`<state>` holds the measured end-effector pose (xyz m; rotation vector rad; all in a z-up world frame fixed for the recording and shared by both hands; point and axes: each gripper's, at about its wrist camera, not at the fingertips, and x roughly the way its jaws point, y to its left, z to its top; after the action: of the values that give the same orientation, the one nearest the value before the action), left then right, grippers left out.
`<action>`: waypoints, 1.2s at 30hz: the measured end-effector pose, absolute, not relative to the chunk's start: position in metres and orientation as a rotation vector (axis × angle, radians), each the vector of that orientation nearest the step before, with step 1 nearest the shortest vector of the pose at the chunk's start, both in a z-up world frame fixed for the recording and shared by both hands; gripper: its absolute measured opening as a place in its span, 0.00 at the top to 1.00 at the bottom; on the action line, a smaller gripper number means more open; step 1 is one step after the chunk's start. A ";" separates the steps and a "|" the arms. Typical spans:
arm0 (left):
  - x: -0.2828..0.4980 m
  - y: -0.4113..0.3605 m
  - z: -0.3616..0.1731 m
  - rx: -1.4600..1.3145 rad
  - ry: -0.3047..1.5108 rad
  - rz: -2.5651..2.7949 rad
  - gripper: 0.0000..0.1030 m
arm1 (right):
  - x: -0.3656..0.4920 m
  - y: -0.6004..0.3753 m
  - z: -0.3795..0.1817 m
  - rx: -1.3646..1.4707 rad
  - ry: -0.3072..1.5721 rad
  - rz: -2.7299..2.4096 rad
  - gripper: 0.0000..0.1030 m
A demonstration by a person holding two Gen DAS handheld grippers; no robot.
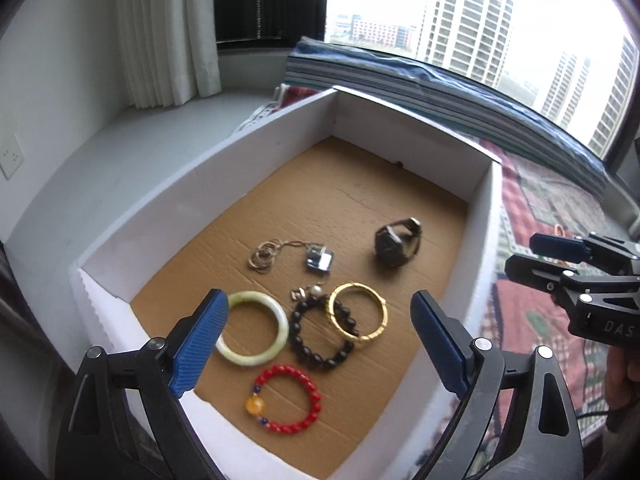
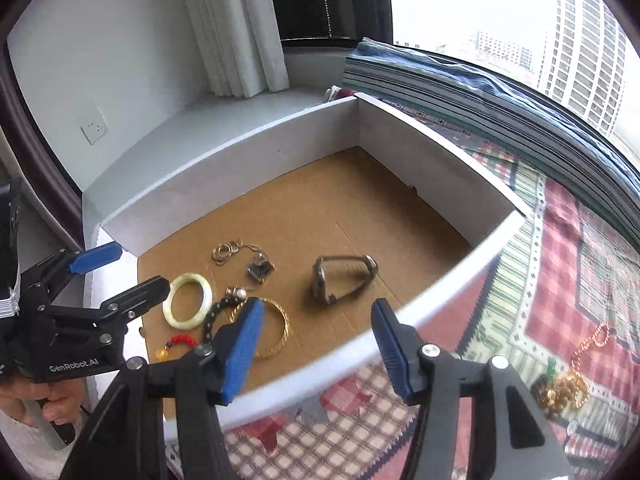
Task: Organize jewelry
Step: 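Move both grippers back from the box over the remaining jewelry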
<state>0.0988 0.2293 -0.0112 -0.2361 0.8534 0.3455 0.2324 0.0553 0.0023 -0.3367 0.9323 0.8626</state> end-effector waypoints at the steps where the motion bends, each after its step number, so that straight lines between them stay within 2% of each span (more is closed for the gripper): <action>1: 0.094 0.218 -0.010 -0.224 0.846 0.325 0.09 | 0.228 0.043 0.003 -0.332 0.934 0.854 0.45; 6: 0.071 0.155 -0.015 -0.193 0.847 0.217 0.07 | 0.200 -0.016 -0.003 -0.349 0.907 0.785 0.45; 17: 0.065 0.046 -0.068 -0.122 0.982 0.015 0.07 | 0.150 -0.144 -0.027 -0.284 0.868 0.576 0.45; 25: 0.061 0.029 -0.078 -0.088 1.018 0.010 0.07 | 0.132 -0.196 -0.047 -0.236 0.879 0.481 0.45; 36: 0.070 0.029 -0.088 -0.094 1.059 0.047 0.07 | 0.131 -0.210 -0.058 -0.183 0.874 0.468 0.45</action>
<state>0.0699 0.0286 -0.0879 -0.0938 1.0588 0.0472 0.1309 -0.2098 -0.0576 -0.1828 0.8739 0.4678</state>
